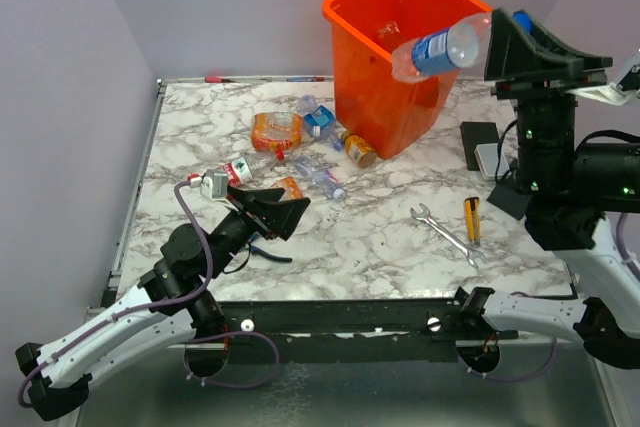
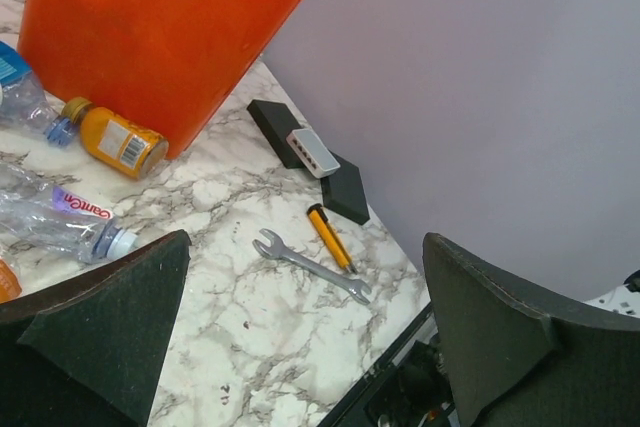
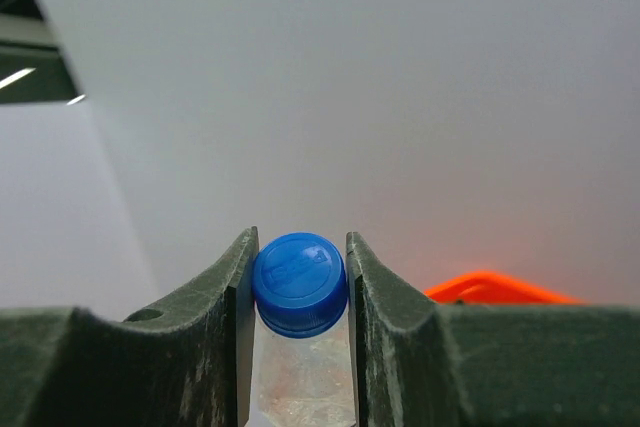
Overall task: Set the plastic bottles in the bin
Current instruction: Place the plastic bottle in the trash bin.
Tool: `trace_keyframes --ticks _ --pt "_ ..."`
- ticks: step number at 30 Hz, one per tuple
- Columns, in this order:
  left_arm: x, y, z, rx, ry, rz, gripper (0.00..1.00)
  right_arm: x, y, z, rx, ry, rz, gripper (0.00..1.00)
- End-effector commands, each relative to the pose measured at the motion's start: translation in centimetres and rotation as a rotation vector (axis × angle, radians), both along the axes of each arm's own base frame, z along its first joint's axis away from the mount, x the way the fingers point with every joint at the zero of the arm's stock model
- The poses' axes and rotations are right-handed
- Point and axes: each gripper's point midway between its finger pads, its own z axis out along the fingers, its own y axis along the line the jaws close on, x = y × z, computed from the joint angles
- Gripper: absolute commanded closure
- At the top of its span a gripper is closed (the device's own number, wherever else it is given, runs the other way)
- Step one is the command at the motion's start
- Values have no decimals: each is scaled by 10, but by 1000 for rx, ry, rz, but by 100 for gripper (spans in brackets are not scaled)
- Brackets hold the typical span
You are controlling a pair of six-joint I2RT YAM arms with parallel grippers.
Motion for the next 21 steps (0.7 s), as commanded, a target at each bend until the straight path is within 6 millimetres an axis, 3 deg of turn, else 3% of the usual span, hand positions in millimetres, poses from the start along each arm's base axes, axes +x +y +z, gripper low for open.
trace_keyframes --ticks 1,4,7,9,15,16,18,19,21 --pt "1 7 3 -70 42 30 1 34 -34 14 -21 -48 -473 99" --pt "-5 7 4 -104 59 5 1 63 -45 21 33 -42 -600 99" --pt "-9 8 6 -126 65 -11 1 112 -55 14 69 -1 -613 99" --pt "-11 8 7 -140 71 -21 1 147 -72 1 88 22 -639 99" --pt "-17 9 8 -160 82 -45 1 229 -65 -48 36 103 -647 99" --pt "-17 9 9 -161 83 -48 1 240 -60 -53 20 117 -614 93" --pt "-19 9 8 -160 86 -52 1 259 -47 -63 -15 159 -548 38" --pt "-19 10 7 -157 86 -52 1 264 -43 -66 -18 182 -530 21" --pt "-19 11 5 -150 90 -49 1 265 -39 -67 -11 217 -494 2"
